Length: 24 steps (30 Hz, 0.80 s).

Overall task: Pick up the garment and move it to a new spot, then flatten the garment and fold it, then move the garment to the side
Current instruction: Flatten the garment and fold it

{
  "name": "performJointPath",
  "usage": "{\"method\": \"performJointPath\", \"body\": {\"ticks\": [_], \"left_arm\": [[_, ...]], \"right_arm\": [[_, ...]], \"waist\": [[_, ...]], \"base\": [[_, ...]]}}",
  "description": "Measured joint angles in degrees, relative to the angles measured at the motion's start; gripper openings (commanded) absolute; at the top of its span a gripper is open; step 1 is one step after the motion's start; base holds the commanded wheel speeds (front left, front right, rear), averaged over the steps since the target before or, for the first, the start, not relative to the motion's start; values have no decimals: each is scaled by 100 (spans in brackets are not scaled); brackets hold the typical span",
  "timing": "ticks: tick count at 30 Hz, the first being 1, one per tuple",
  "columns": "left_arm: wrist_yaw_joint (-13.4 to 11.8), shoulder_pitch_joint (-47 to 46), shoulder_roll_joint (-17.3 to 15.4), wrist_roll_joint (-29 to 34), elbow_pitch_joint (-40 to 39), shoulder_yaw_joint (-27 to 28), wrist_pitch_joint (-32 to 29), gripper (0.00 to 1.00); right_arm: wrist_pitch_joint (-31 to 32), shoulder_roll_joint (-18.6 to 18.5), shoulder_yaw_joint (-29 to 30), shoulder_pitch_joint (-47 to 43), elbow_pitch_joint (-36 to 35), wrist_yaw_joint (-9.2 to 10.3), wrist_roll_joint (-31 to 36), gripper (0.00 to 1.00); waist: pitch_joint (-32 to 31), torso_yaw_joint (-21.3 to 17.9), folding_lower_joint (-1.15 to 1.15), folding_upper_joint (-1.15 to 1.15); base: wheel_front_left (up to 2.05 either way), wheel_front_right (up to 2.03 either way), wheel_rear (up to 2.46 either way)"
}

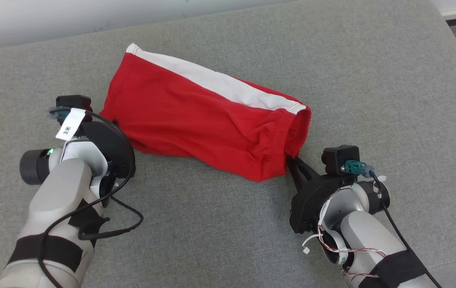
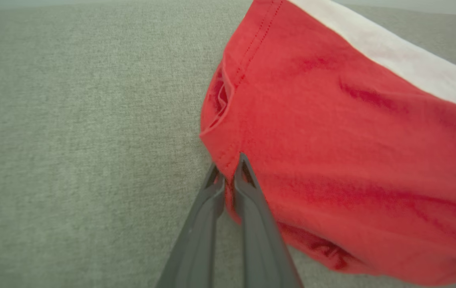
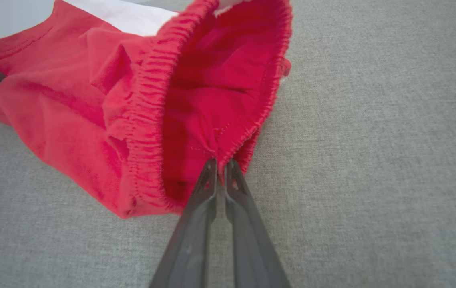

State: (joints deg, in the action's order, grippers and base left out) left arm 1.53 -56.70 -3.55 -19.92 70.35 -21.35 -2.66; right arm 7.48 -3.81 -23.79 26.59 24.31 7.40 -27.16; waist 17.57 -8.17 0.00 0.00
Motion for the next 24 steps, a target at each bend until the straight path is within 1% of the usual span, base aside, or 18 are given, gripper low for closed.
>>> {"method": "performJointPath", "body": {"ticks": [6,9,17,19,24], "left_arm": [[2,23,21,-31,68,3,0,0],[16,95,42,-51,76,10,20,0],[160,466,131,-325,90,98,189,0],[205,582,152,-334,82,104,256,0],[272,931,174,-437,47,159,432,0]], "right_arm": [[64,3,-25,-23,2,0,-8,0],[118,5,-35,-69,-27,-13,-166,0],[301,-10,-36,-452,-192,-191,-416,0],[321,-58,-5,-539,-248,-244,-486,0],[421,-298,142,-760,-364,-246,-568,0]], "waist": [[-112,29,0,0],[-178,51,0,0],[-436,140,0,0],[-519,172,0,0],[-762,271,0,0]], "base": [[0,0,0],[0,0,0],[0,0,0],[0,0,0],[0,0,0]]}}
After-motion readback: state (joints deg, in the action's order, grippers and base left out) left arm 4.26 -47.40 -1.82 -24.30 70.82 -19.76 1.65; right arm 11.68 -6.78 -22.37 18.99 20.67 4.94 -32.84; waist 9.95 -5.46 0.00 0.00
